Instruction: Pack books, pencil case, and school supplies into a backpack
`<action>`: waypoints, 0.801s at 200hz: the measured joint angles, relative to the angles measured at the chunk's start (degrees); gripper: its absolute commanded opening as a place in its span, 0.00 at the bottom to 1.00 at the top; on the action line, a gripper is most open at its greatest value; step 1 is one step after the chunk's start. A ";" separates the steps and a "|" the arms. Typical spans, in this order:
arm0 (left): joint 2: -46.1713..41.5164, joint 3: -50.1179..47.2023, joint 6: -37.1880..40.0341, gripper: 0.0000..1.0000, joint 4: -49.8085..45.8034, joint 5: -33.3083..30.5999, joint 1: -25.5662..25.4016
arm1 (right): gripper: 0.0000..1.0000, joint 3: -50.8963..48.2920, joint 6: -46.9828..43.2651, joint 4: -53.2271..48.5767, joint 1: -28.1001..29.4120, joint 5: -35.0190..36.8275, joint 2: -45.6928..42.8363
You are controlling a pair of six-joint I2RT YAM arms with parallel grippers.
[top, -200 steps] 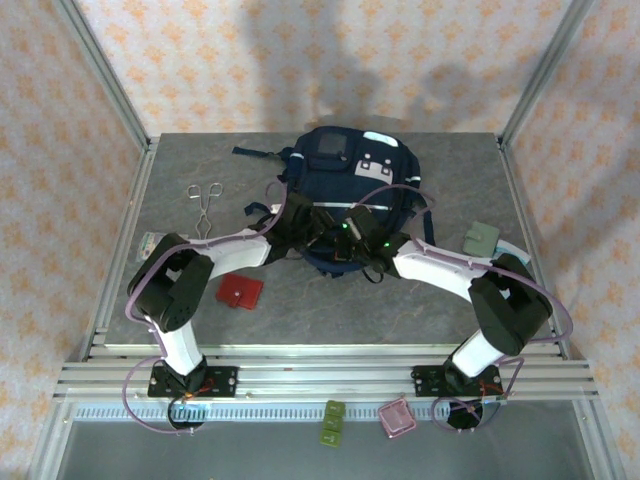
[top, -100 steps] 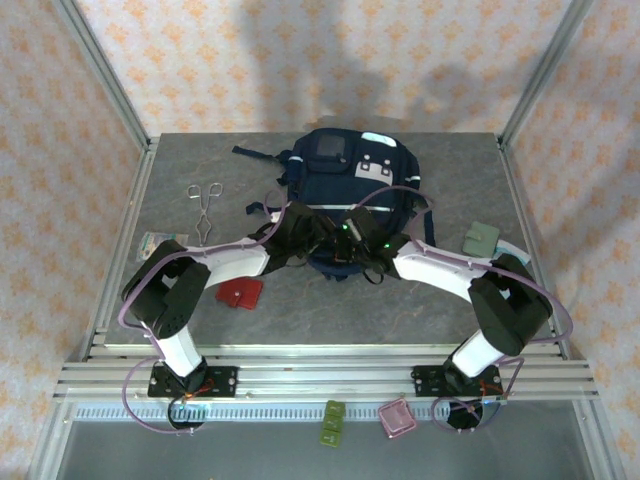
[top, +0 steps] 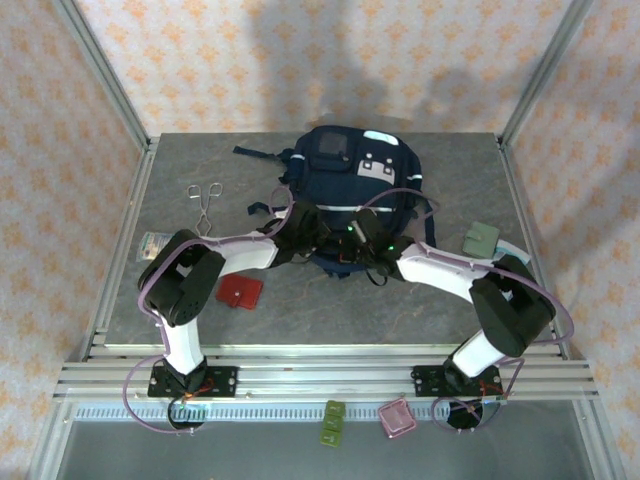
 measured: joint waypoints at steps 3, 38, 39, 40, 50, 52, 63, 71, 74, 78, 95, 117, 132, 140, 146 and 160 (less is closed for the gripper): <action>0.02 0.02 0.24 0.00 0.00 0.17 0.17 | 0.00 -0.04 -0.02 0.00 -0.11 0.11 -0.11; 0.00 0.02 1.62 0.00 -0.17 0.96 2.49 | 0.00 -0.35 -0.66 -3.02 -2.45 3.93 -2.05; -0.02 0.02 1.68 0.00 -0.17 0.96 2.58 | 0.00 -0.39 -0.63 -3.26 -2.64 4.15 -2.12; -0.02 0.02 1.75 0.00 -0.17 0.96 2.67 | 0.00 -0.42 -0.63 -3.30 -2.73 4.26 -2.14; -0.15 -0.09 2.47 0.00 -0.20 0.98 3.78 | 0.00 -1.03 -0.68 -4.39 -4.00 5.35 -2.54; -0.15 -0.11 2.54 0.00 -0.20 0.98 3.96 | 0.00 -1.20 -0.70 -4.61 -4.24 5.64 -2.60; -0.52 -0.28 3.26 0.00 -0.22 1.03 5.01 | 0.00 -1.97 -0.94 -5.44 -5.49 6.34 -2.86; -0.92 -0.50 3.80 0.00 -0.24 1.18 5.60 | 0.00 -2.56 -1.18 -5.99 -6.16 6.56 -3.10; -1.03 -0.52 4.02 0.00 -0.26 1.20 5.73 | 0.00 -2.84 -1.33 -6.10 -6.36 6.51 -3.37; -1.22 -0.52 4.33 0.00 -0.48 1.20 5.92 | 0.00 -3.13 -1.51 -6.14 -6.49 6.47 -3.61; -1.68 -0.52 5.14 0.00 -0.94 1.64 6.27 | 0.10 -3.98 -2.16 -6.03 -6.51 4.50 -5.62; -1.70 -0.50 6.01 0.00 -1.07 2.49 6.25 | 0.26 -3.76 -3.61 -4.20 -5.73 1.25 -8.83; -1.70 -0.44 6.10 0.00 -1.09 2.82 6.25 | 0.24 -2.71 -4.20 -2.54 -5.01 -0.81 -9.35; -1.73 -0.39 6.08 0.00 -1.11 3.06 6.25 | 0.21 -1.75 -4.59 -1.99 -4.68 -1.75 -8.90; -1.73 -0.33 6.08 0.00 -1.18 3.28 6.25 | 0.19 -0.98 -4.76 -1.55 -4.46 -2.38 -8.26; -1.77 0.04 6.05 0.00 -1.64 4.02 6.29 | 0.14 0.74 -5.18 0.31 -3.87 -3.63 -5.79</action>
